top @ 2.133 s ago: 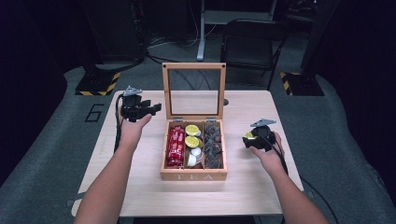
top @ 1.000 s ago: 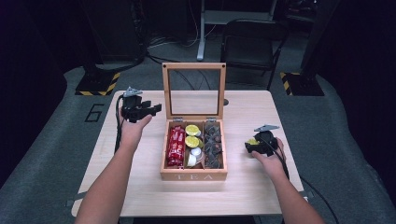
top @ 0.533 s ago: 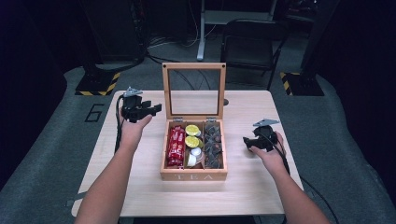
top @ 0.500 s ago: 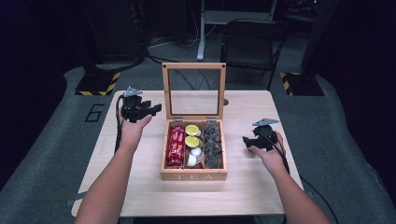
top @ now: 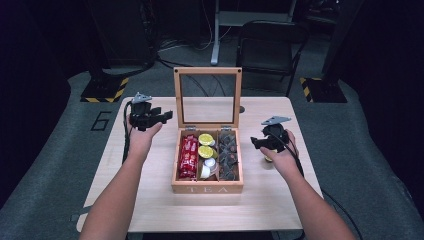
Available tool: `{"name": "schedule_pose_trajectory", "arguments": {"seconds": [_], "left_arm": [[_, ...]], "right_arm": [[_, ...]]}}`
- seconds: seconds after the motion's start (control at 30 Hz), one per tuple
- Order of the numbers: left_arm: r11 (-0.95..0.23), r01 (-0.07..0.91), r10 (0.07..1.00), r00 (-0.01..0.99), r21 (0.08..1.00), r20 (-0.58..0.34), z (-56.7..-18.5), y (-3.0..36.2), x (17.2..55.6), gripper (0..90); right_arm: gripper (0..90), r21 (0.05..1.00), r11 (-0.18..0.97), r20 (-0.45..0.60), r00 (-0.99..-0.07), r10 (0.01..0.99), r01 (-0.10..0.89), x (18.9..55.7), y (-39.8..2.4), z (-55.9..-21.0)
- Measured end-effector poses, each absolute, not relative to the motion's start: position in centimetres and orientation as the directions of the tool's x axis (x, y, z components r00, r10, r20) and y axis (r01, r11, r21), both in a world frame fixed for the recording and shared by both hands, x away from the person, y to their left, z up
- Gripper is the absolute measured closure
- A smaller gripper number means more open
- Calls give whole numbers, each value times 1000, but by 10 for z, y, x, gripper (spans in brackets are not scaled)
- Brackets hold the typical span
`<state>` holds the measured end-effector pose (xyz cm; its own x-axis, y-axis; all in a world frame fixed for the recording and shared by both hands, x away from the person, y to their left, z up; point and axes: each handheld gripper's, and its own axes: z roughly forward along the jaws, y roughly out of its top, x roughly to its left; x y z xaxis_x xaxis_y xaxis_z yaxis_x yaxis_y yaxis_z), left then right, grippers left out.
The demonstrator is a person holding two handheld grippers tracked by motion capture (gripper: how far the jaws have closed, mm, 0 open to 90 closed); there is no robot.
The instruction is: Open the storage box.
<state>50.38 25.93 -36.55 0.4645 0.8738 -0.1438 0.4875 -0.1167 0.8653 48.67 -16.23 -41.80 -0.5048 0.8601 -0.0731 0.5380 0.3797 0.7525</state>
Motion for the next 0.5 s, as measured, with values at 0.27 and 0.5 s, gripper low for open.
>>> {"name": "schedule_pose_trajectory", "arguments": {"seconds": [0.27,0.5], "left_arm": [[-129,485,866,480,865,-140,-365,256,504,445],[-124,486,864,482,865,-146,-366,253,505,445]], "right_arm": [[326,764,396,-74,-540,838,510,494,-142,-396],[326,772,410,-73,-573,817,486,501,-124,-381]]}}
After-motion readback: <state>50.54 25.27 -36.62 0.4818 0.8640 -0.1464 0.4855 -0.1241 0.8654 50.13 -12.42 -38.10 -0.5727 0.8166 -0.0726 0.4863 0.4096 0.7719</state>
